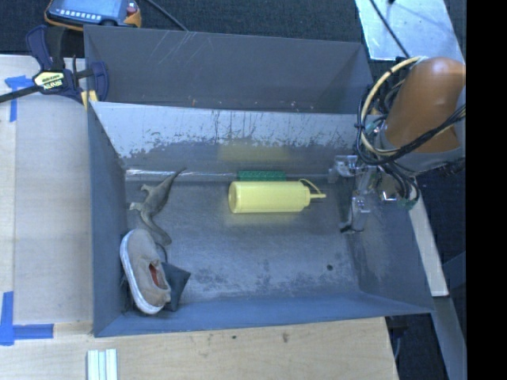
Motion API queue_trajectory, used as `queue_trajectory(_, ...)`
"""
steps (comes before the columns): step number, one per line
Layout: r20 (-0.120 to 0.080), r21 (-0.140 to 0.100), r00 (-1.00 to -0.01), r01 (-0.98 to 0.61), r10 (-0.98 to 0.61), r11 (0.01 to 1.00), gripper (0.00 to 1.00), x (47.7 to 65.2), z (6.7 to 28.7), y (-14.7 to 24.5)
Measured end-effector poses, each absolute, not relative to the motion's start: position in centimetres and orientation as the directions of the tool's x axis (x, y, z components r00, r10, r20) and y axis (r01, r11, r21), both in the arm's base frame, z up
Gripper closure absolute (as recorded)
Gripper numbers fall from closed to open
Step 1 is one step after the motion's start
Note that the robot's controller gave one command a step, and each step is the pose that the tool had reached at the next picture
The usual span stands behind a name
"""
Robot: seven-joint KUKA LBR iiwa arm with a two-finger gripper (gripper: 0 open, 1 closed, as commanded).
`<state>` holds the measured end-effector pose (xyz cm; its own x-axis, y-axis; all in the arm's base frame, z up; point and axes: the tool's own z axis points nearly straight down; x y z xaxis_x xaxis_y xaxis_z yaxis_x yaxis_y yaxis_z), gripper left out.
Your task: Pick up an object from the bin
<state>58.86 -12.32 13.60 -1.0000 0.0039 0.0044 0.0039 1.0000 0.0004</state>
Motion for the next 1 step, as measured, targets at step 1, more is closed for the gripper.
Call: queue_trajectory(1, -0.004, -0.001, -1.0, 0.001, 0.001, 1.0, 0.0, 59.03, 14.12, -12.27)
